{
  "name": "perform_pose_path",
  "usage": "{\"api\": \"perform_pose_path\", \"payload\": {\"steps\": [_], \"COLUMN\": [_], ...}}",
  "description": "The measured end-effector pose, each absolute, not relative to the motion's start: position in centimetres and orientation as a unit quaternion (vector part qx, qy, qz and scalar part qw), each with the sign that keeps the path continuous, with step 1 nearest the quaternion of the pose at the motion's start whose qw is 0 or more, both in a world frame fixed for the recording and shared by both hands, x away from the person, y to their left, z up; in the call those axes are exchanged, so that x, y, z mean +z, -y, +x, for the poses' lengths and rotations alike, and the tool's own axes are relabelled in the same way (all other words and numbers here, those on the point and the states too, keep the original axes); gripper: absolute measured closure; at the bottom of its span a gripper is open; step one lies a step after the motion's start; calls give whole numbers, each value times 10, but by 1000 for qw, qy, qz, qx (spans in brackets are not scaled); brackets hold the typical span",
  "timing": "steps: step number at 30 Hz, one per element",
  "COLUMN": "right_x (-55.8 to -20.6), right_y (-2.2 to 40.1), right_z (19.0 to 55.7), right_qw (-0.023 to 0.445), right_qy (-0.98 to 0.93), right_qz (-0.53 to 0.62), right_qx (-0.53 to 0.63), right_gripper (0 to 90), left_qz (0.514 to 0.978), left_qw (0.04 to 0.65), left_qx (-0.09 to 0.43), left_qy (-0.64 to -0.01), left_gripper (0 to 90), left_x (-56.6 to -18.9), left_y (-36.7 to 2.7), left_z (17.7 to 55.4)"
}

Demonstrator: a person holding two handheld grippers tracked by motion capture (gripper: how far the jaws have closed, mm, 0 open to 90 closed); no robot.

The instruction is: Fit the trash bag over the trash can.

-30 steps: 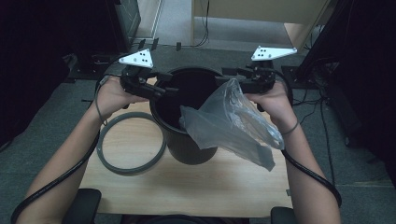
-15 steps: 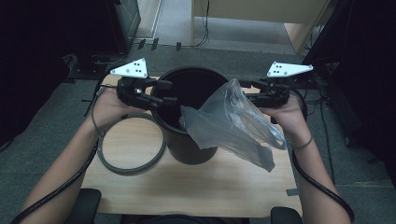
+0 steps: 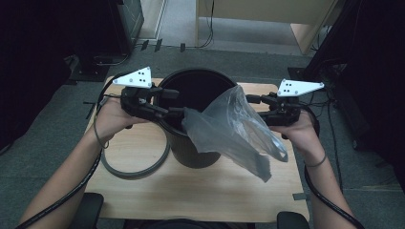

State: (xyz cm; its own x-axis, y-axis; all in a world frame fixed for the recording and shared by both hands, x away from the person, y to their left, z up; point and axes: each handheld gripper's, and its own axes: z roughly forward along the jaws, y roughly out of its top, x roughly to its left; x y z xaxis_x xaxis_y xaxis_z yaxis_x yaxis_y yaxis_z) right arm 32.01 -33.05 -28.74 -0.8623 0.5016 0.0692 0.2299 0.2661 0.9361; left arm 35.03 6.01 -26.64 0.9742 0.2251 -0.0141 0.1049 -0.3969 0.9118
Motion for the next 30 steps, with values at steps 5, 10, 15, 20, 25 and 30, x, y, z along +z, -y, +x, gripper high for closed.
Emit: {"api": "perform_pose_path", "payload": {"steps": [5,10,15,20,25,30], "right_x": [-288,-286,-286,-286,-284,-282], "right_y": [324,314,304,291,277,269], "right_z": [314,310,310,312,314,313], "right_qw": [114,110,101,93,86,83], "right_qy": [-784,-785,-786,-790,-794,-794], "right_qz": [223,207,199,184,166,152], "right_qx": [568,573,576,578,579,583], "right_gripper": [445,446,447,445,455,567], "left_qz": [841,843,845,846,850,861], "left_qw": [533,532,531,530,522,502], "left_qx": [56,53,48,48,47,57], "left_qy": [-75,-49,-35,-38,-45,-57], "left_gripper": [369,369,369,370,474,704], "left_x": [-267,-266,-266,-267,-267,-269], "left_y": [-52,-44,-39,-34,-29,-25], "left_z": [340,331,327,328,328,325]}}
